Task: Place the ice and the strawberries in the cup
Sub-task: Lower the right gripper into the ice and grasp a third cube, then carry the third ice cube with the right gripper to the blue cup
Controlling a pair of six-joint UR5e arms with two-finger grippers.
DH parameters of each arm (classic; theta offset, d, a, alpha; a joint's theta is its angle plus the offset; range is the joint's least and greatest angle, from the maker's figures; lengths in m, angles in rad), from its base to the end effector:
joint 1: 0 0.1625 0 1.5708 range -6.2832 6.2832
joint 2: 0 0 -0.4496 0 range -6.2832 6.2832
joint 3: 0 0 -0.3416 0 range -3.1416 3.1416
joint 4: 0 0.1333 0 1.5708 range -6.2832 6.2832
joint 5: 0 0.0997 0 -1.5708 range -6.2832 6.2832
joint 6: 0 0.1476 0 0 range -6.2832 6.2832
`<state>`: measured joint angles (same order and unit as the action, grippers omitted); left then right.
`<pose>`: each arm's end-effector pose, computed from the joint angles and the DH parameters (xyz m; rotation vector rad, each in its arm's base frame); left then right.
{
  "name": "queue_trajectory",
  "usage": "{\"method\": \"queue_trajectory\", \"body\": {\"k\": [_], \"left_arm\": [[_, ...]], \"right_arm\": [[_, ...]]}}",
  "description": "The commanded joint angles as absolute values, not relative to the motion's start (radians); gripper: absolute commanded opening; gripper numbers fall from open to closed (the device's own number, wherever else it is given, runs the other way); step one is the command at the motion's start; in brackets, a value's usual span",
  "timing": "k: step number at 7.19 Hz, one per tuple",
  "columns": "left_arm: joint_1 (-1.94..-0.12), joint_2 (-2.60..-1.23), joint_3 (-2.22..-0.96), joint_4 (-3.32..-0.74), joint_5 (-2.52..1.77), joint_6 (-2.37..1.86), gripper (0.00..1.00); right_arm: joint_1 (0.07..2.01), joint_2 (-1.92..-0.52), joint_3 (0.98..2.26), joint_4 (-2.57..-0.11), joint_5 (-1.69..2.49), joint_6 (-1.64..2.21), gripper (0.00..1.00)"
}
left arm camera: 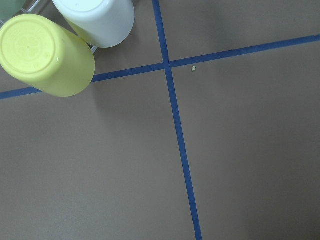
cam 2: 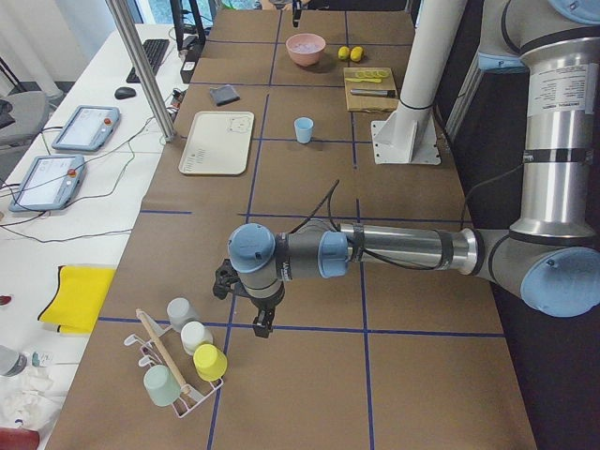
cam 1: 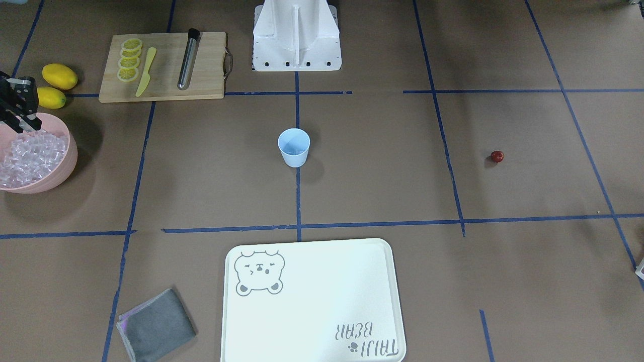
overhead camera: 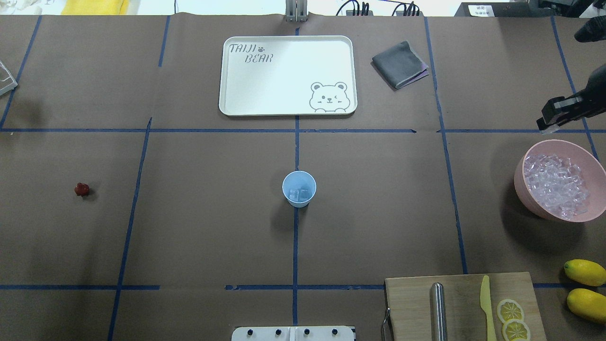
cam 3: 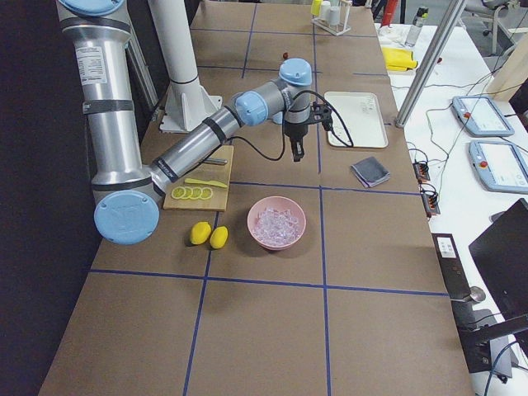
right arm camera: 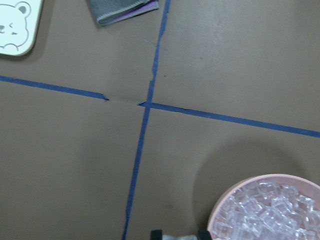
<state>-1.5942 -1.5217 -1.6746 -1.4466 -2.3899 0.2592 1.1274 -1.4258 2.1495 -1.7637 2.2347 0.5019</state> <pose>-0.0351 -0.4108 0.7004 0.0505 0.8212 0.1939 -0.1616 -0.4389 0.4310 0.1598 -0.8090 -0.1210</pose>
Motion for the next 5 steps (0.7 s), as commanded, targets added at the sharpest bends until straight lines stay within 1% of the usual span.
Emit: {"method": "queue_trajectory", "body": {"k": [1,2,3,5], "left_arm": [[-1.591,-1.522,-1.675,-1.447,-2.390,0.259,1.00],[-1.591,-1.522,-1.674,-1.447,-2.390,0.259,1.00],[-1.591,-1.523,-1.674,-1.447,-2.390,0.259,1.00],[-1.588,-1.523,-1.672,-1.447,-2.390,0.259,1.00]], "right_arm": [[0.990,-1.266,2.145,-1.792,2.203,0.682,0.02],[0.891,-1.193,2.137,-1.793,2.166,0.813,0.02],[0.818,-1.101,2.100,-1.793,2.113,0.948,0.02],[0.726,-0.935,1.993,-1.793,2.034,1.101,0.02]]}}
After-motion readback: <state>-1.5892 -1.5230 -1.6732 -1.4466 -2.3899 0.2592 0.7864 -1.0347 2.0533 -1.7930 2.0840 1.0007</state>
